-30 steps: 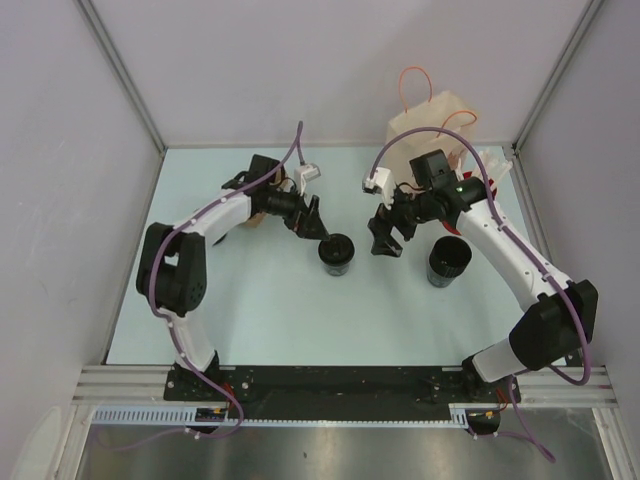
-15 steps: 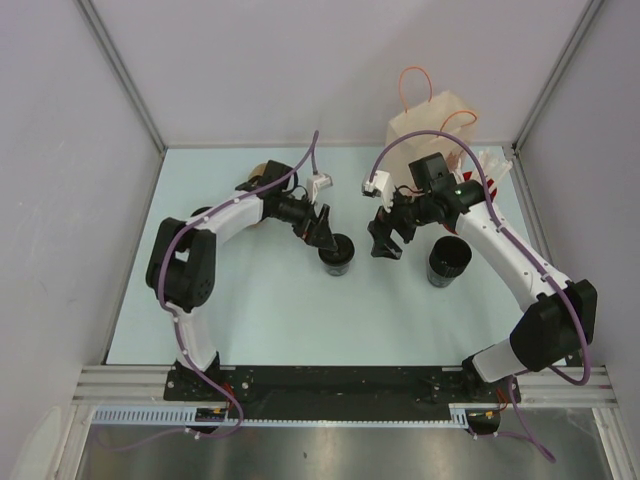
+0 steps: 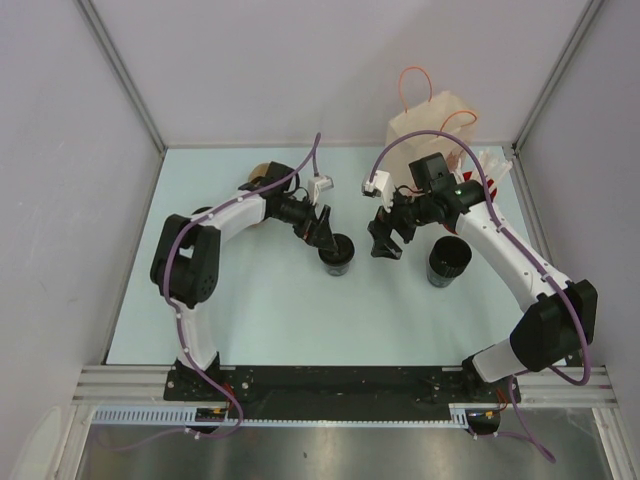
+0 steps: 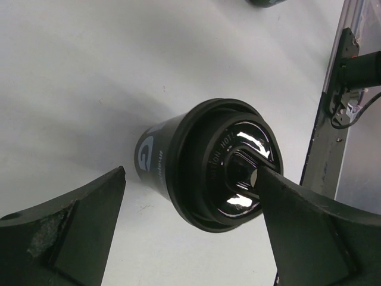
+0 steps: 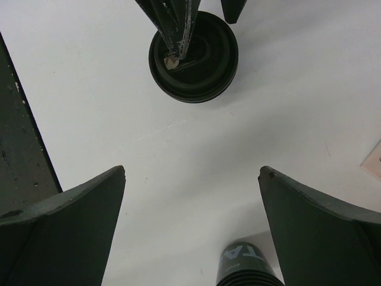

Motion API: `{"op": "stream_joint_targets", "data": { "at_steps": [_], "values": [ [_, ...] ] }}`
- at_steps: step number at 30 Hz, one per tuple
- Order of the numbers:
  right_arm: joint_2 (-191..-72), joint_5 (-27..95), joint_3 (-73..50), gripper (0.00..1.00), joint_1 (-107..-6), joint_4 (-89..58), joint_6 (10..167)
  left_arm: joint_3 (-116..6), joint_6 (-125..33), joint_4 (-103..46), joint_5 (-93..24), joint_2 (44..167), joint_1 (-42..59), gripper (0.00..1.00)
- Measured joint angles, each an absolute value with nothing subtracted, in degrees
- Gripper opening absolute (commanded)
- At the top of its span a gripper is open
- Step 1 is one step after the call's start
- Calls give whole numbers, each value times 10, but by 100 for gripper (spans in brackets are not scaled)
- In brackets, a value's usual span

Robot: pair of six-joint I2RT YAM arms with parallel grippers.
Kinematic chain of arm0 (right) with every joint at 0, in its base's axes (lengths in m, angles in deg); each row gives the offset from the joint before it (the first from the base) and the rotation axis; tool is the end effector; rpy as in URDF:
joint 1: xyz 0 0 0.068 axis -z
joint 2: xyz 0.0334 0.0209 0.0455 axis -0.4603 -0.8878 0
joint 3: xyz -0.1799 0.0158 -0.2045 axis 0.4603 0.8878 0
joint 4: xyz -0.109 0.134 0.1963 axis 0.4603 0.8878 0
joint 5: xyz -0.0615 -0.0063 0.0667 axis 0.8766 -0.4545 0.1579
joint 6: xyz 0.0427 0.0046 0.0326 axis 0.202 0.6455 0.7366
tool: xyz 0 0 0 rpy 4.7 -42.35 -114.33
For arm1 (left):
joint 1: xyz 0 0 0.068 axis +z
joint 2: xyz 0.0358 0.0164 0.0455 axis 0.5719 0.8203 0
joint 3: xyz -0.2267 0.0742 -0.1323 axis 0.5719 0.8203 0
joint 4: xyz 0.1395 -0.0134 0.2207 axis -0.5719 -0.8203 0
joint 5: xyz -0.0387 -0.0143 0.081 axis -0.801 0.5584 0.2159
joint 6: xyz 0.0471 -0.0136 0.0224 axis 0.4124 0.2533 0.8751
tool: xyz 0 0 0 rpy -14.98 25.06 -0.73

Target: Pack the takeout coffee

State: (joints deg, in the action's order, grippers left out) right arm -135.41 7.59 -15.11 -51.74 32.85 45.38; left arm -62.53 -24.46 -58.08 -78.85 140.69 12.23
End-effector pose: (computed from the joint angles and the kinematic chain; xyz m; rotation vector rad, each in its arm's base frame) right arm 0.2701 0.1442 0.3304 -1.4095 1.9412 0.6493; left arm 0.3617 -0.1815 0.2046 1.0042 2.2293 -1.2618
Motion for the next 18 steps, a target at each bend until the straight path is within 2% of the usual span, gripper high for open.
{"op": "stream_joint_targets", "data": {
  "at_steps": [11, 18],
  "values": [
    [-1354, 67, -150, 92, -517, 327, 455, -633, -242, -593, -792, 1419, 122, 65],
    [-1365, 55, -146, 87, -516, 312, 472, -638, -232, -608, -796, 1420, 122, 64]
  ]
}}
